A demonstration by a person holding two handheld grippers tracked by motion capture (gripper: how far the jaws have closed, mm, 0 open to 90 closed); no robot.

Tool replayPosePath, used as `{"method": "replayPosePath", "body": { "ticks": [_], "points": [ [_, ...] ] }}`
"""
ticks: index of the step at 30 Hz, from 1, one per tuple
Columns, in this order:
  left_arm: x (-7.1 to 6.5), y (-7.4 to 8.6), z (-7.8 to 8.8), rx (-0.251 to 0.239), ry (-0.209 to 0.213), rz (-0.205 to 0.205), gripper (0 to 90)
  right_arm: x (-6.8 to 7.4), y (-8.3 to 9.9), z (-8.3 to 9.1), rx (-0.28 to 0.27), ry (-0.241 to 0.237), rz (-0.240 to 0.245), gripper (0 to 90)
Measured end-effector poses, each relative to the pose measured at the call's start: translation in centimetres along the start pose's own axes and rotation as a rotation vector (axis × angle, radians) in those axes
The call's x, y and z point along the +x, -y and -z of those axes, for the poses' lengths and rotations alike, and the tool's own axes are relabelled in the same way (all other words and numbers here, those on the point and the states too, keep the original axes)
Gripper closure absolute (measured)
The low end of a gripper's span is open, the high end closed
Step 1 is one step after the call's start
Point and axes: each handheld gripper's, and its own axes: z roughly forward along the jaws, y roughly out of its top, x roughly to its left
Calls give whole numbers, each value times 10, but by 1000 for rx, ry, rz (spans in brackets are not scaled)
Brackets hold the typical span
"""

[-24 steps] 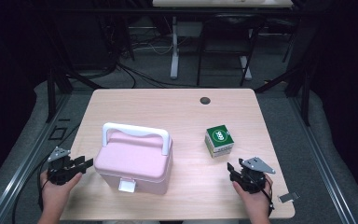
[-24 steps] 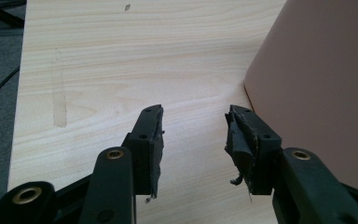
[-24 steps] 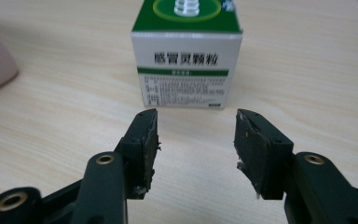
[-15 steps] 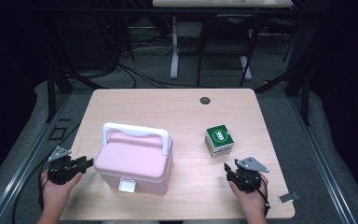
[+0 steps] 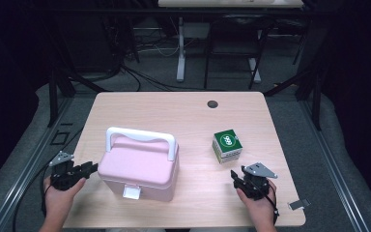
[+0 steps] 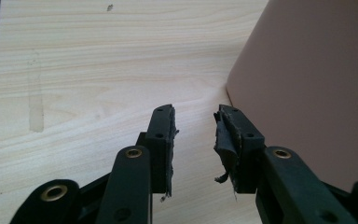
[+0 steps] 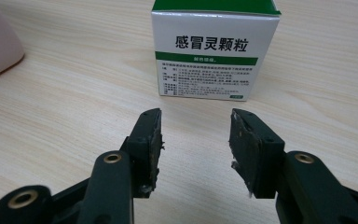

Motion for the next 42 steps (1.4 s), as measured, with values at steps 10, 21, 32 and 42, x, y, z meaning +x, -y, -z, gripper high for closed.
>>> {"method": "replayPosePath", "body": {
  "ticks": [10, 21, 32, 42],
  "points": [
    [-10, -2, -4, 15, 45, -22, 733, 6, -2, 0, -1, -19, -6, 543],
    [-25, -6, -6, 26, 79, -66, 811, 21, -5, -1, -9, -46, 36, 531],
    [-36, -8, -9, 27, 116, -105, 882, 33, -7, -3, -17, -89, 55, 572],
    [-39, -8, -8, 31, 106, -111, 892, 37, -7, -6, -20, -131, 41, 579]
  ]
}}
